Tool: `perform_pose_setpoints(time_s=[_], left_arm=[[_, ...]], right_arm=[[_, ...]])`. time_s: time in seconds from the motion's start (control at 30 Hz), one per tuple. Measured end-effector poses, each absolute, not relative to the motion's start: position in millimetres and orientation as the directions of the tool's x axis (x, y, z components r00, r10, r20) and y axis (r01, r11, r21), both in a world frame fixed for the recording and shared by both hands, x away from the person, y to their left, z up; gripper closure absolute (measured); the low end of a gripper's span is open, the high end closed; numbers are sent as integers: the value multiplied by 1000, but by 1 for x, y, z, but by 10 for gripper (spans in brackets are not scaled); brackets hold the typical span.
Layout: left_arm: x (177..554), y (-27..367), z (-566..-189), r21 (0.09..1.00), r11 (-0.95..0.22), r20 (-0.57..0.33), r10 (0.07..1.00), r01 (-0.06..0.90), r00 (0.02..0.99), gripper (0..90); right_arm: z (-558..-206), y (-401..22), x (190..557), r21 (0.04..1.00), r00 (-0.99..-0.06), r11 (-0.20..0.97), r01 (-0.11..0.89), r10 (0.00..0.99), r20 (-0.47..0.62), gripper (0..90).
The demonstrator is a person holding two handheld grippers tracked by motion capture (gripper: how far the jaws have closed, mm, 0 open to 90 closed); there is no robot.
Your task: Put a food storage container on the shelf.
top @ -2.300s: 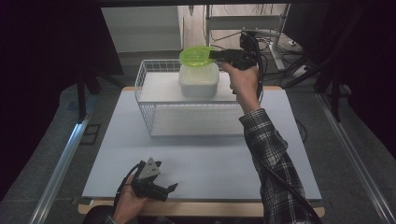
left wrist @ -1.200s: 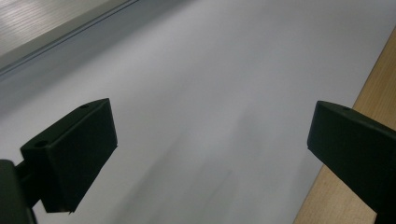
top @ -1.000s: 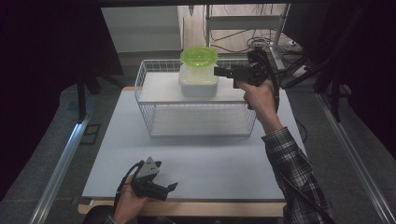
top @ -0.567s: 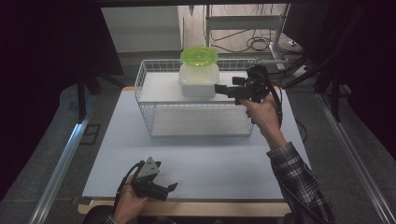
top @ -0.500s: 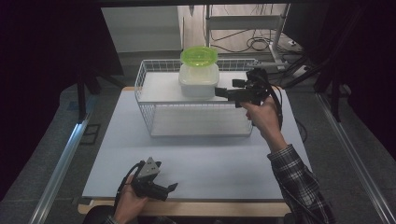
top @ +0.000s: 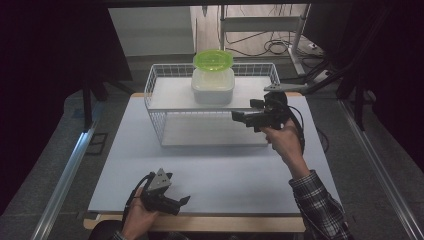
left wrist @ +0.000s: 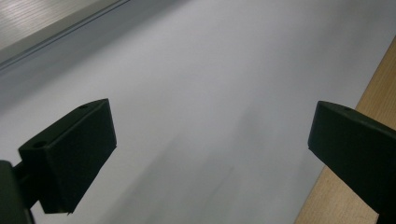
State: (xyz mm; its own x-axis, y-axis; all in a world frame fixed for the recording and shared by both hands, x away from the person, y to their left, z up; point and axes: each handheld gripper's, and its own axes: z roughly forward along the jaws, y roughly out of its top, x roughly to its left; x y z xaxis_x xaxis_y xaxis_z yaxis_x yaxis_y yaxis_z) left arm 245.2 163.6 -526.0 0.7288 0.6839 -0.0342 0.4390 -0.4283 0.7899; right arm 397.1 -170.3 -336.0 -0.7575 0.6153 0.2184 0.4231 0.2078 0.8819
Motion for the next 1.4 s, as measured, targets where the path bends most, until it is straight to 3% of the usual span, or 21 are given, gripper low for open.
perform_pose_setpoints(time_s=[0.37,0.7,1.4], left_arm=[[244,163,-526,794,-428,-27,685,431,728,8],[244,163,-526,793,-433,-22,683,429,730,7],[243,162,-525,794,-439,-16,677,421,736,7]], right_arm=[[-357,-173,382,885,-764,233,404,618,187,58],[-376,-178,367,886,-757,259,385,638,143,1],[-409,-186,342,873,-759,304,381,643,107,0]])
